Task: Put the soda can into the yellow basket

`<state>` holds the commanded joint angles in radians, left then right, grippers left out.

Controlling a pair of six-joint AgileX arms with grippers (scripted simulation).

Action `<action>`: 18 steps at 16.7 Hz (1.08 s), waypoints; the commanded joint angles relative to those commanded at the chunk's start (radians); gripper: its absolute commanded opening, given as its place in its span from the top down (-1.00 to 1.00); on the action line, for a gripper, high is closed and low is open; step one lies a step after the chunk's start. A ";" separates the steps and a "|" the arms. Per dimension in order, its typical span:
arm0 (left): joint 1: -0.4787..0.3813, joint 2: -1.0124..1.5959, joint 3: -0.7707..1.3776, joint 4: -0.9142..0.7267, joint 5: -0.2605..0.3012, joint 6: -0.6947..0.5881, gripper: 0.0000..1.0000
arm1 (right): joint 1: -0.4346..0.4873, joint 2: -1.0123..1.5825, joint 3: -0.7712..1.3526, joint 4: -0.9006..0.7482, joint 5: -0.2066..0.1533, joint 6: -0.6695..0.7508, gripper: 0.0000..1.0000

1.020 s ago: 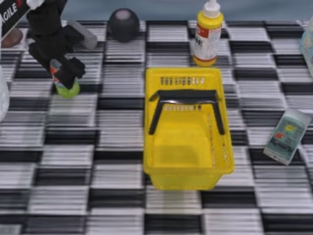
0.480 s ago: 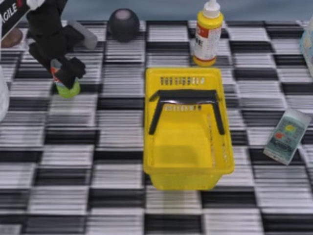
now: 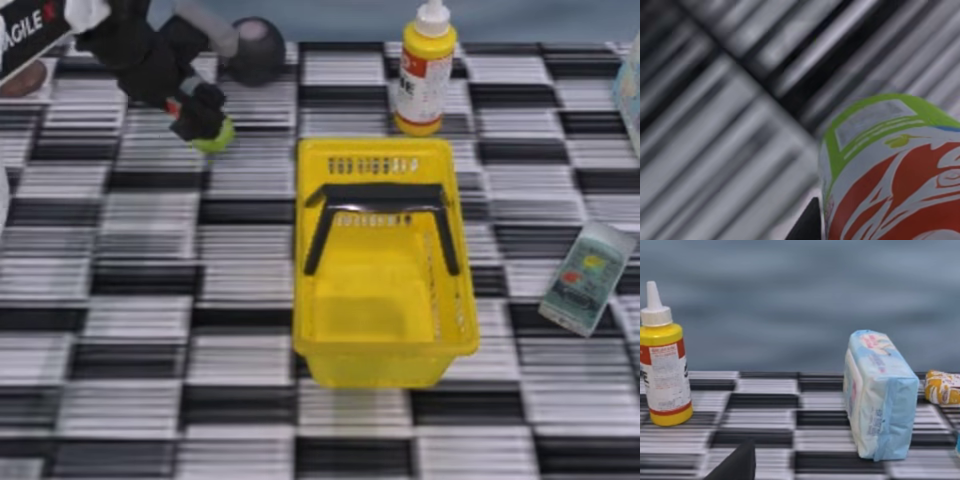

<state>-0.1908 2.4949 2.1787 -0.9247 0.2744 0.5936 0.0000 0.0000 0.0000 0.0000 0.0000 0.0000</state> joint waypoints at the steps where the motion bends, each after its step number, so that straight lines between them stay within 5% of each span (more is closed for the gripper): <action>1: -0.007 -0.028 -0.038 0.089 0.052 -0.018 1.00 | 0.000 0.000 0.000 0.000 0.000 0.000 -1.00; 12: -0.091 -0.366 -0.526 1.175 0.684 -0.304 1.00 | 0.000 0.000 0.000 0.000 0.000 0.000 -1.00; 18: -0.126 -0.431 -0.792 1.553 0.931 -0.487 1.00 | 0.000 0.000 0.000 0.000 0.000 0.000 -1.00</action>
<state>-0.3170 2.0641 1.3866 0.6281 1.2054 0.1064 0.0000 0.0000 0.0000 0.0000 0.0000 0.0000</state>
